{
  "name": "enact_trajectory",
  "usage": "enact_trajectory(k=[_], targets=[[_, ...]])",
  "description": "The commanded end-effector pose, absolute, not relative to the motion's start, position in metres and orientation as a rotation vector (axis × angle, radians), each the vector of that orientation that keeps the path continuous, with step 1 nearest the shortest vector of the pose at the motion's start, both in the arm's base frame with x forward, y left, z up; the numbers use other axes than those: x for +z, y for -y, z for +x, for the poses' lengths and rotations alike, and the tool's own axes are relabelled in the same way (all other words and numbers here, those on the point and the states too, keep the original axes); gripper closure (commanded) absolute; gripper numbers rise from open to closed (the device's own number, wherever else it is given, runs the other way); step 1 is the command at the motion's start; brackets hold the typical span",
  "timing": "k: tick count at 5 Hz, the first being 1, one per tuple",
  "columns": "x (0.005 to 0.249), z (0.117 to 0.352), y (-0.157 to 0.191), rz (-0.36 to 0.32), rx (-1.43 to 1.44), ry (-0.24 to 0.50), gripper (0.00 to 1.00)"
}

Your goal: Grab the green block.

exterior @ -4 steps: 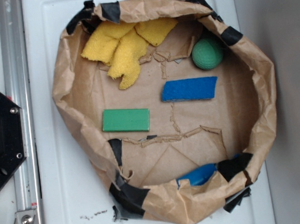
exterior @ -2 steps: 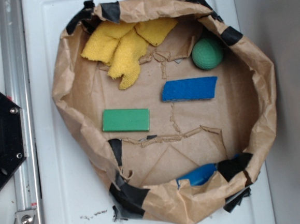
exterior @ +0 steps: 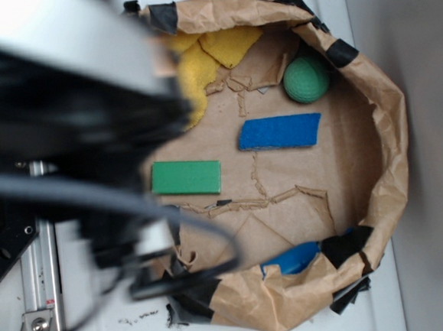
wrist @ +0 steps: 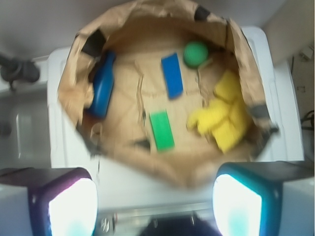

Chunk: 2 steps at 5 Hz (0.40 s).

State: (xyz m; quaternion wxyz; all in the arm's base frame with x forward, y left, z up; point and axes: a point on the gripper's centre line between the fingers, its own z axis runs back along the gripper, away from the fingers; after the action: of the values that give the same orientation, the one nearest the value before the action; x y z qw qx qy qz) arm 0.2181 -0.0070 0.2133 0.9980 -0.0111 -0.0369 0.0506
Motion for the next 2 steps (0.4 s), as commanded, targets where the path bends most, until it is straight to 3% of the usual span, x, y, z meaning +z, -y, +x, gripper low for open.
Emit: enact_trajectory(k=[1, 2], targets=[[0.114, 0.272, 0.009, -0.009, 0.073, -0.161, 0.0], [0.064, 0.222, 0.013, -0.013, 0.026, -0.215, 0.0]])
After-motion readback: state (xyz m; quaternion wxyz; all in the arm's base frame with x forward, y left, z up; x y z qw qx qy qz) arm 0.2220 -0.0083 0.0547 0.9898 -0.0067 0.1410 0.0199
